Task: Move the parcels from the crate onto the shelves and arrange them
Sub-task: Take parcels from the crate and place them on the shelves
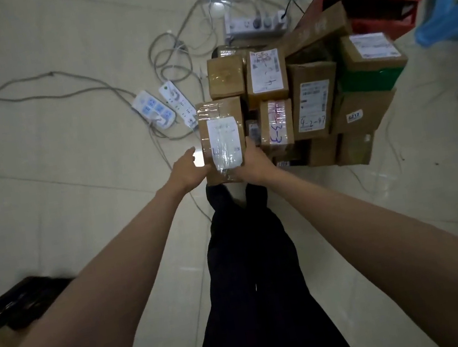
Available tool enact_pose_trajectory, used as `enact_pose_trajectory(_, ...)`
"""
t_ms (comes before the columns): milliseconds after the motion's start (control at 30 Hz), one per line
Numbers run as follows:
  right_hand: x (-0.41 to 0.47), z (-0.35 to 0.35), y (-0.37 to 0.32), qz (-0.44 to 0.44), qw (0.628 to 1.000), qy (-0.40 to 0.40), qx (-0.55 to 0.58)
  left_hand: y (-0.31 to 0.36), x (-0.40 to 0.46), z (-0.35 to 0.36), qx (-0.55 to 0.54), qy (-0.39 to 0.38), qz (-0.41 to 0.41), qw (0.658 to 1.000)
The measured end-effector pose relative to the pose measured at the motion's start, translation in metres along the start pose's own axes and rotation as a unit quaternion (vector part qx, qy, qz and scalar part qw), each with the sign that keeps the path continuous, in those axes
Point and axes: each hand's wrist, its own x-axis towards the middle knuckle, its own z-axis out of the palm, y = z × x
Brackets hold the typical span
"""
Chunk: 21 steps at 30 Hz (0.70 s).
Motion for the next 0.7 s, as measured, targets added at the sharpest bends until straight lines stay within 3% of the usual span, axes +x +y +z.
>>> enact_pose_trajectory(333, 0.054, 0.022, 0.017, 0.079, 0.994, 0.041, 0.062, -0.019, 0.052, 0.028, -0.128, -0.037, -0.005, 0.991)
enact_pose_trajectory(700, 0.034, 0.02, 0.015, 0.053, 0.994, 0.037, 0.091, -0.017, 0.022, 0.029, -0.18, -0.041, 0.013, 0.983)
